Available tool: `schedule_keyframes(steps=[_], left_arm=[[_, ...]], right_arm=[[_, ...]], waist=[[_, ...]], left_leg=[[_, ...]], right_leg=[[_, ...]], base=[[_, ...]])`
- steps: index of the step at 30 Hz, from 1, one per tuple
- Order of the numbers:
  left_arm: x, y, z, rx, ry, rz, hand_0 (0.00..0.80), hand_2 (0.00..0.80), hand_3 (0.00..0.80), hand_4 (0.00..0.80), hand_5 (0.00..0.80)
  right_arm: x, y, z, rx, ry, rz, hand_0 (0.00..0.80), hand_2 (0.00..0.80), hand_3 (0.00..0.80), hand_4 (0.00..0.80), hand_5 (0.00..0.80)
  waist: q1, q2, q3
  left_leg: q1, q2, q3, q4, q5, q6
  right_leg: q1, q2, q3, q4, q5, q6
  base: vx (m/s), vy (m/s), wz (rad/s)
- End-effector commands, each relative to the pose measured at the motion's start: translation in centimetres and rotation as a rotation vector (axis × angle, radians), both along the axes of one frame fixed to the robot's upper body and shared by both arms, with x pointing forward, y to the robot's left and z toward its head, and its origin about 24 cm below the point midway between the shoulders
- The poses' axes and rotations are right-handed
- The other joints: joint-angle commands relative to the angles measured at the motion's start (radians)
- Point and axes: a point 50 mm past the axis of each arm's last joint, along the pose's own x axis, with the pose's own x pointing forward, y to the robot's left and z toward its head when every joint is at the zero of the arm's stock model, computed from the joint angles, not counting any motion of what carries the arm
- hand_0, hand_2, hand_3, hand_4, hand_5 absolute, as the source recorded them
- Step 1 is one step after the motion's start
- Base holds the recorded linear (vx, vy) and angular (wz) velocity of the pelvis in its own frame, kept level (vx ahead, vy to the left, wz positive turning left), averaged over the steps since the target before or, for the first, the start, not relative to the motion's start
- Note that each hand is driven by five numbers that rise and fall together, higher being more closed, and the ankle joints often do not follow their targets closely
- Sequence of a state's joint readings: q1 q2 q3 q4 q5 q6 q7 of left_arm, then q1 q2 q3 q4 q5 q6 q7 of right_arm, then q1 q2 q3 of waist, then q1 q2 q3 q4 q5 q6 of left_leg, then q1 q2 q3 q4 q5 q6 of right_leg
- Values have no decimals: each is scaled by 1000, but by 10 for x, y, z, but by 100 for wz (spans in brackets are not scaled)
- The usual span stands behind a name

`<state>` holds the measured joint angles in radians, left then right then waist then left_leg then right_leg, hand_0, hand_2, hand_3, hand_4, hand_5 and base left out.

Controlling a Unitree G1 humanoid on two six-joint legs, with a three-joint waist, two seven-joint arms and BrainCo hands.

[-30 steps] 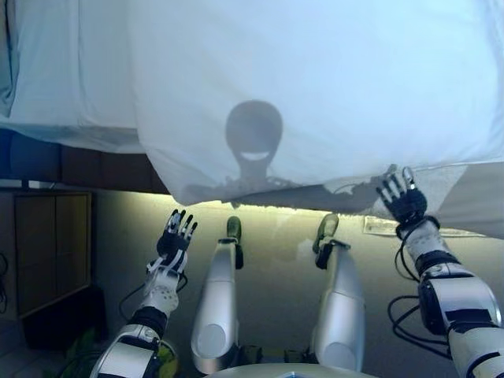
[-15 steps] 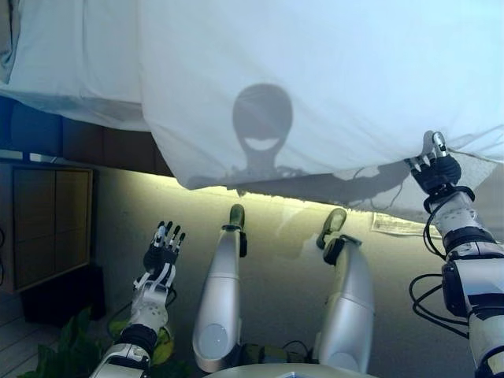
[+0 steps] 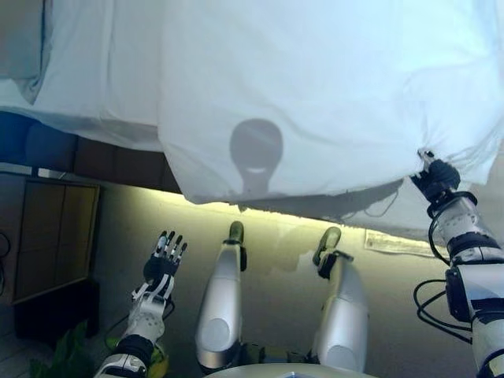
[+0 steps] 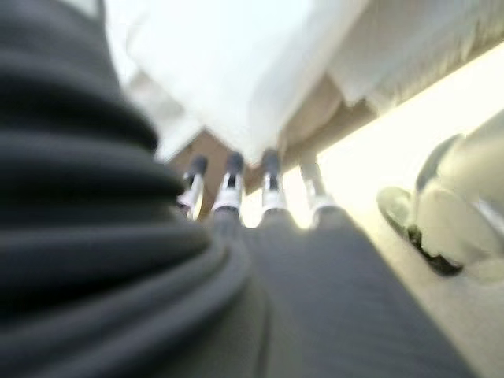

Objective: Make the bed neatly

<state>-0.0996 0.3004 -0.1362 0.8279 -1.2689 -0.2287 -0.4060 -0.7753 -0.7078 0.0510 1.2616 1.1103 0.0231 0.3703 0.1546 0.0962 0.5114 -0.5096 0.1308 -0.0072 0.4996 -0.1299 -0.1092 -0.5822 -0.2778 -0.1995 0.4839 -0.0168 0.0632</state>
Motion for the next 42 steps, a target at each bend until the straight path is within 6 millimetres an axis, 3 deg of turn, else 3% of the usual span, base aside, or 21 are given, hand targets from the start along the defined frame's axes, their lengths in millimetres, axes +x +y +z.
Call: schedule_keyframes(steps=[1,12,19,22,26,28,31,37,42], left_arm=[[-14,14,-2,97,17,-49,0,0,0,0,0],[4,-6,10,192,-19,-281,0,0,0,0,0],[22,-33,14,283,70,-530,0,0,0,0,0],[19,-48,1,215,183,-636,0,0,0,0,0],[6,-80,-12,-163,290,-737,0,0,0,0,0],[0,-98,-14,-400,311,-730,0,0,0,0,0],[-4,-107,-17,-578,378,-668,0,0,0,0,0],[-3,-108,-23,-651,510,-548,0,0,0,0,0],[-1,-111,-24,-676,592,-477,0,0,0,0,0]], right_arm=[[-2,2,1,23,-63,25,800,800,800,800,800],[-6,21,-30,85,15,66,800,800,800,800,800],[-4,37,-43,86,72,97,800,800,800,800,800],[-3,44,-48,74,108,124,800,800,800,800,800],[-3,52,-53,68,138,148,800,800,800,800,800],[-2,59,-58,77,140,160,800,800,800,800,800],[2,76,-63,114,130,182,800,800,800,800,800],[13,115,-59,203,65,243,800,800,800,800,800],[18,132,-52,234,20,271,800,800,800,800,800]], waist=[[-1,-47,-83],[-17,-72,-217],[-43,-76,-304],[-59,-73,-334],[-77,-76,-352],[-83,-91,-349],[-86,-133,-333],[-84,-241,-293],[-89,-293,-271]], left_leg=[[51,30,11,-116,93,-1],[323,48,71,-378,159,-20],[448,60,94,-476,181,-24],[497,63,101,-510,188,-23],[534,72,114,-554,201,-27],[535,79,121,-558,202,-30],[524,102,129,-552,199,-36],[485,163,141,-551,204,-46],[453,198,137,-548,212,-54]], right_leg=[[119,-25,-5,-60,-21,64],[418,10,-36,-361,62,97],[536,25,-36,-439,74,108],[576,32,-34,-453,69,110],[607,43,-35,-466,62,112],[608,51,-33,-469,60,112],[599,72,-21,-473,61,109],[578,133,-21,-499,75,95],[560,169,-17,-510,83,85]], base=[[56,38,-11],[77,19,-4],[114,17,-2],[159,49,-8],[114,1,-7],[45,-79,-1],[14,-184,-6],[-60,-306,-12],[-25,-192,-18]])
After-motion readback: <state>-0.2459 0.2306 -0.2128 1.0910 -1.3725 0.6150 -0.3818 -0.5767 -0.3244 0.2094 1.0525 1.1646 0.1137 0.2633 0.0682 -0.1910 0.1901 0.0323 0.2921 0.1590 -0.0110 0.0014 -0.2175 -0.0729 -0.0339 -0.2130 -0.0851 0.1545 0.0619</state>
